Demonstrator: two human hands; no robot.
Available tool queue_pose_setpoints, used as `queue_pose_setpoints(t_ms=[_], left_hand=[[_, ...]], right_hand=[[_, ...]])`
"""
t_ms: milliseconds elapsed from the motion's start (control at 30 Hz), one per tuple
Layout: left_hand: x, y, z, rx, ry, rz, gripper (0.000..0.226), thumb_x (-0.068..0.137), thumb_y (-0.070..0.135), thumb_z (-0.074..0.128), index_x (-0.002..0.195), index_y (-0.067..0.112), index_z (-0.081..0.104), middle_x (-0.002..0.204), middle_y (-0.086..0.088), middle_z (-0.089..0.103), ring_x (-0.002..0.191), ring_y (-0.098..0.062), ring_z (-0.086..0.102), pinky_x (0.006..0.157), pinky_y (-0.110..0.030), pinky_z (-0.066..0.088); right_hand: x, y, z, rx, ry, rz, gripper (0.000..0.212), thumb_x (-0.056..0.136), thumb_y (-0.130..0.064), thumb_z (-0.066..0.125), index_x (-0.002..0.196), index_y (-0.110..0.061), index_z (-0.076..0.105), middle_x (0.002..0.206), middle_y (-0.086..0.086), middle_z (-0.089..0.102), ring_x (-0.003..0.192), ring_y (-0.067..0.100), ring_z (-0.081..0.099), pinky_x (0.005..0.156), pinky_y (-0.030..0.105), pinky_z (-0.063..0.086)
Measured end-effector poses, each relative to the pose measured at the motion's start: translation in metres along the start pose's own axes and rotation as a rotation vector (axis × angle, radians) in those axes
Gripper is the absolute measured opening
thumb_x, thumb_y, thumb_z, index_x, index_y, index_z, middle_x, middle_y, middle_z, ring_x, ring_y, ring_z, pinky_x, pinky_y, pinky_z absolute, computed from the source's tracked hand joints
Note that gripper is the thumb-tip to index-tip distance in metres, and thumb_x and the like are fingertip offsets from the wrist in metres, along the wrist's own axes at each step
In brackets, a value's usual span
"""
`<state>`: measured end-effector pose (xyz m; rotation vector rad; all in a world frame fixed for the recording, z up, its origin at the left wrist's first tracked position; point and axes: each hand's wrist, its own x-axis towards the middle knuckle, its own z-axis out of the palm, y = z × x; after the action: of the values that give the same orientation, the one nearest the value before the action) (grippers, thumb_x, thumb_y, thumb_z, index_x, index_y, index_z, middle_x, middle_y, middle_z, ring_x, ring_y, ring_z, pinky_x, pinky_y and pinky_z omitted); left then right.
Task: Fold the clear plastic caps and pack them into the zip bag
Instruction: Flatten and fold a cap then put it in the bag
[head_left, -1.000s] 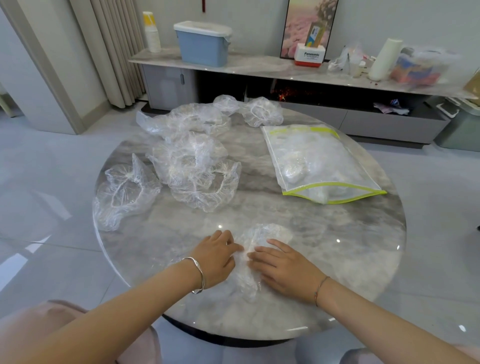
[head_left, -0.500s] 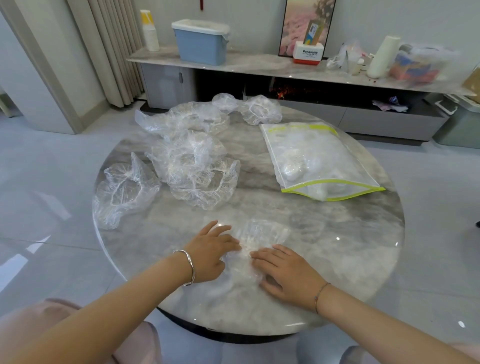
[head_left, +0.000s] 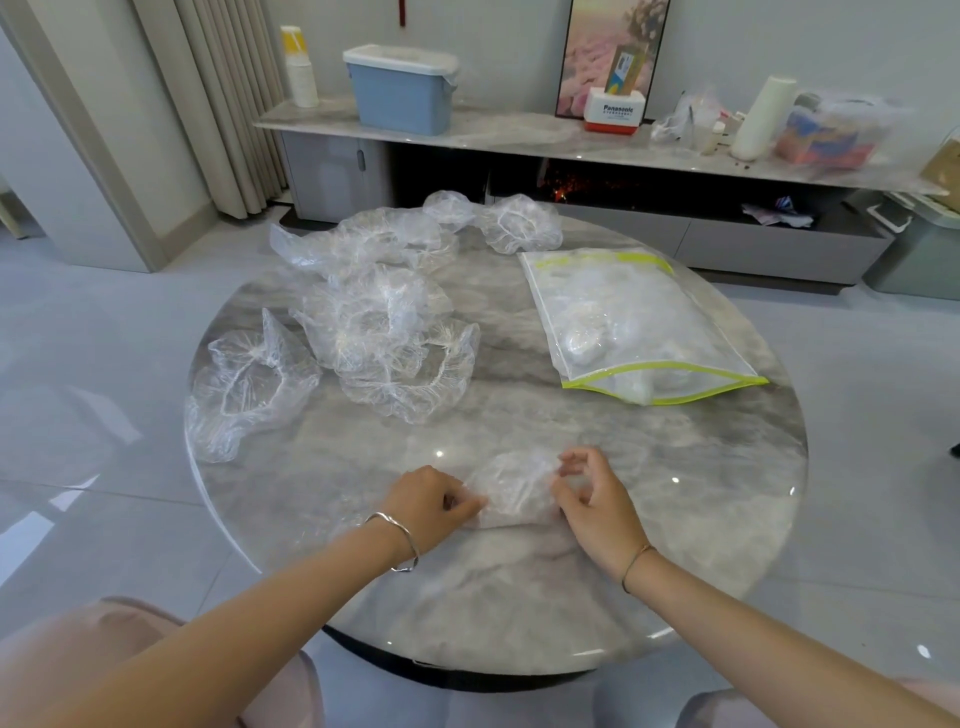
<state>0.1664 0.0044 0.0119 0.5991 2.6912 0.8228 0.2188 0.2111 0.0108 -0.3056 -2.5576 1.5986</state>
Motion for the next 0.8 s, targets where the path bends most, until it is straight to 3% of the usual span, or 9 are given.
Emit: queue_pose_setpoints(t_ms=[100,200,267,367,467,533,633,700,800], left_hand=[[0.001,0.003,0.003,-0.049,-0.011,-0.090,0.036,0.090,0.042,0.056,0.067,0.019,0.072,0.053,0.000,0.055,0.049,-0.011,0.045,0.056,-0.021,0.036],[0.006,0.004,0.005,-0.013,-0.007,-0.156,0.049,0.088,0.045,0.057,0.053,0.010,0.053,0.048,-0.002,0.042,0.047,-0.016,0.037,0.049,-0.024,0.029],[0.006,0.005,0.005,-0.005,0.006,-0.169,0.052,0.088,0.044,0.058,0.049,0.014,0.038,0.046,0.002,0.035,0.046,-0.013,0.033,0.047,-0.022,0.025],[0.005,0.011,0.002,0.042,0.082,-0.091,0.030,0.084,0.043,0.063,0.073,0.020,0.049,0.069,0.007,0.051,0.066,-0.011,0.049,0.059,-0.020,0.036],[0.006,0.008,0.004,0.306,0.187,0.220,0.037,0.089,0.039,0.052,0.122,0.022,0.052,0.120,0.006,0.056,0.107,-0.015,0.055,0.089,-0.028,0.045],[0.006,0.005,0.004,0.405,0.124,0.422,0.044,0.092,0.041,0.035,0.129,0.024,0.053,0.130,0.008,0.057,0.116,-0.014,0.056,0.095,-0.032,0.049],[0.004,-0.002,0.007,0.544,-0.123,0.441,0.072,0.091,0.059,0.002,0.144,0.023,0.034,0.151,0.007,0.031,0.142,-0.016,0.023,0.117,-0.034,0.011],[0.001,-0.007,0.010,0.558,-0.197,0.406,0.083,0.078,0.063,-0.002,0.150,0.025,0.014,0.157,0.007,0.012,0.146,-0.015,0.002,0.115,-0.032,-0.008],[-0.002,-0.001,0.008,0.520,-0.156,0.402,0.082,0.074,0.056,0.012,0.147,0.022,0.026,0.149,-0.001,0.031,0.139,-0.021,0.022,0.116,-0.033,0.003]], right_hand=[[-0.005,-0.005,-0.005,-0.309,0.051,-0.394,0.025,0.090,-0.030,0.053,0.114,-0.025,0.051,0.116,-0.015,0.048,0.095,0.000,0.051,0.084,0.007,0.036],[-0.010,-0.002,0.001,-0.599,-0.100,-0.630,0.039,0.093,-0.035,0.044,0.129,-0.024,0.051,0.140,-0.007,0.045,0.129,0.006,0.037,0.107,0.019,0.021],[-0.013,0.004,0.006,-0.741,-0.225,-0.632,0.049,0.097,-0.042,0.036,0.142,-0.023,0.040,0.153,-0.006,0.029,0.142,0.009,0.019,0.115,0.028,0.009],[-0.014,0.012,0.005,-0.838,-0.366,-0.475,0.066,0.092,-0.060,0.007,0.150,-0.028,0.006,0.154,-0.016,-0.003,0.145,0.004,-0.008,0.115,0.025,-0.014],[-0.014,0.019,0.003,-0.901,-0.437,-0.384,0.076,0.078,-0.065,-0.007,0.147,-0.032,-0.009,0.151,-0.019,-0.016,0.142,0.001,-0.016,0.113,0.023,-0.020],[-0.015,0.021,0.004,-0.887,-0.452,-0.370,0.079,0.078,-0.067,-0.006,0.148,-0.031,-0.009,0.151,-0.019,-0.019,0.141,-0.001,-0.020,0.113,0.024,-0.019],[-0.015,0.020,0.004,-0.855,-0.474,-0.347,0.078,0.079,-0.067,-0.003,0.148,-0.031,-0.010,0.151,-0.020,-0.021,0.139,-0.003,-0.022,0.114,0.023,-0.018],[-0.013,0.019,0.003,-0.874,-0.464,-0.365,0.078,0.082,-0.068,0.003,0.149,-0.030,-0.005,0.152,-0.019,-0.017,0.141,-0.002,-0.018,0.112,0.022,-0.020],[-0.011,0.017,0.000,-0.866,-0.287,-0.551,0.061,0.092,-0.053,0.035,0.144,-0.020,0.035,0.152,-0.006,0.032,0.141,0.009,0.022,0.116,0.024,-0.005]])
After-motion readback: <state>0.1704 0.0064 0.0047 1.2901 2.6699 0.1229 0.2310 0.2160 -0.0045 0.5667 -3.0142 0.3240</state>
